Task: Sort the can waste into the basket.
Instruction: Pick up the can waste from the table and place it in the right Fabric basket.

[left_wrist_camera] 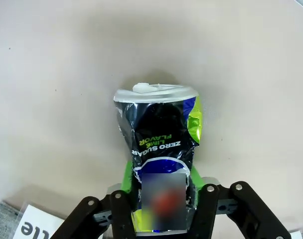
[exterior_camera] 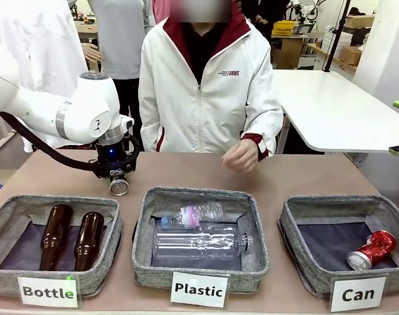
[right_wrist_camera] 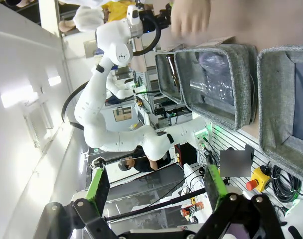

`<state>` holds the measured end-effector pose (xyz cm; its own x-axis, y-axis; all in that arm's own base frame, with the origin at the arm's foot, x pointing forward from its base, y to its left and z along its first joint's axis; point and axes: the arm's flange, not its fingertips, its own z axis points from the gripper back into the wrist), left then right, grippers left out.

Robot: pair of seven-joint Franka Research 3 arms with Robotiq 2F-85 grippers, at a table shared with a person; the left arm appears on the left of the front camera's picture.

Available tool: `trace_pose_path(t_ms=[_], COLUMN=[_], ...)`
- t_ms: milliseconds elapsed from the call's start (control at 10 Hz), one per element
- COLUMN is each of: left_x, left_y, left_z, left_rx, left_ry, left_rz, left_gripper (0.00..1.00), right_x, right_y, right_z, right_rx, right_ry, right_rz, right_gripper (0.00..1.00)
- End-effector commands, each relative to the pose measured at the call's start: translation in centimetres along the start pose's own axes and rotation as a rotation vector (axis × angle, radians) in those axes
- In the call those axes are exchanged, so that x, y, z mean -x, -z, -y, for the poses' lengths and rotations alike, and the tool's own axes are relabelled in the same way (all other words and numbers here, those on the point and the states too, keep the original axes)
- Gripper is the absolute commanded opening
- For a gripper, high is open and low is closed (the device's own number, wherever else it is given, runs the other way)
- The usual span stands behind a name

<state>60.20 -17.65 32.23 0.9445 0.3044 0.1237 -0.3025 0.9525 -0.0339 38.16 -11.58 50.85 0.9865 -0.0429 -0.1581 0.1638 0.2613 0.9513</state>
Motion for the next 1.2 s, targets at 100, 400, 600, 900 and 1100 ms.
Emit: trace_pose_path(t_ms=[100,400,600,900,1100], left_x=[-0.2,0.7,3.9,10.8,16.9], left_y=[-0.5,-5.7,-13.3,-19.6,-20.9], left_z=[-0.5,-3.1,-7.6,-15.3,-19.5], left_rx=[0.030,0.118,0.246,0.409,0.525], left_ry=[0.012,0.018,0.175,0.451,0.704], left_rz=[-0.003,0.003,-0.070,-0.103,-0.080], left_gripper=[0.00,0.00,0.00,0.00,0.00], right_x=[0.2,0.2,0.2,0.2,0.2], right_y=[-0.3,-0.3,-0.3,-0.3,-0.3], right_z=[-0.2,-0.2,-0.2,-0.2,-0.2], right_rx=[0.002,0.002,0.002,0.002,0.002], right_ry=[-0.020,-0.020,-0.020,-0.020,-0.020], right_rz=[-0.008,-0.008,-0.008,-0.008,-0.008], right_gripper=[1.00,1.00,1.00,1.00,1.00])
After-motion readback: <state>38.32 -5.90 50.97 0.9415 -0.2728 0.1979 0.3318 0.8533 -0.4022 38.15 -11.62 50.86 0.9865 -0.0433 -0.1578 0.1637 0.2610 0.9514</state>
